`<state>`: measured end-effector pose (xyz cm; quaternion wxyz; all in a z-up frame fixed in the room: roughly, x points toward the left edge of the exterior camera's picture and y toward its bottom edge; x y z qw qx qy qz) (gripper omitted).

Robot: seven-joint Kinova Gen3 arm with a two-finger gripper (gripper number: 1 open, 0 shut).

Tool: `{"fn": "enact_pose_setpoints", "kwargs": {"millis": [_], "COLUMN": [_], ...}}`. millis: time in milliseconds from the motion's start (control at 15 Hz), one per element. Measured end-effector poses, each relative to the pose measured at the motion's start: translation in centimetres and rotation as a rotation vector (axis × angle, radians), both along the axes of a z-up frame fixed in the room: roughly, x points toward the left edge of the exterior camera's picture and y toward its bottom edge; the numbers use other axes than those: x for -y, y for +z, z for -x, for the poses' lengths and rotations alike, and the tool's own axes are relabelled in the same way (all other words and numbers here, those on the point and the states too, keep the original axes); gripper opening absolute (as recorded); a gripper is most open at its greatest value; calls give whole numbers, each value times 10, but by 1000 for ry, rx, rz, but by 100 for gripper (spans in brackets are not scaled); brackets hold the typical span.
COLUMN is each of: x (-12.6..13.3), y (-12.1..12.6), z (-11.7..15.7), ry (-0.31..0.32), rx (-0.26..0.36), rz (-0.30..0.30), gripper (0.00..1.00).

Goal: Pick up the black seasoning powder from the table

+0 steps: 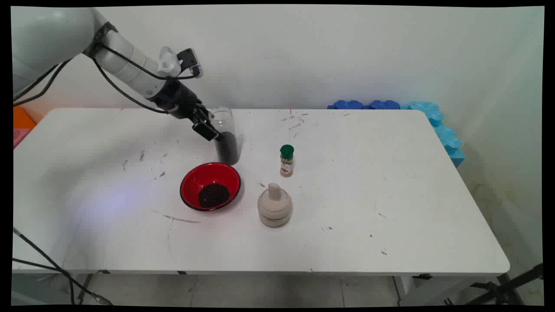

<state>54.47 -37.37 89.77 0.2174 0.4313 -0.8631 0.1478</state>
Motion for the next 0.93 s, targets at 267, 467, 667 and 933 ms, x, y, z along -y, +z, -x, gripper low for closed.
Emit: {"fn": "enact_pose_setpoints", "kwargs": {"millis": [267,467,667,933], "x": [-4,-9,-17,-29], "y": [2,3,-1,-13], "z": [-5,-15,-32,-49], "ry": [-34,-54,-58,-62], "rx": [-14,-37,-58,-89], "rz": [37,86,137,175], "gripper": [100,100,100,100]}}
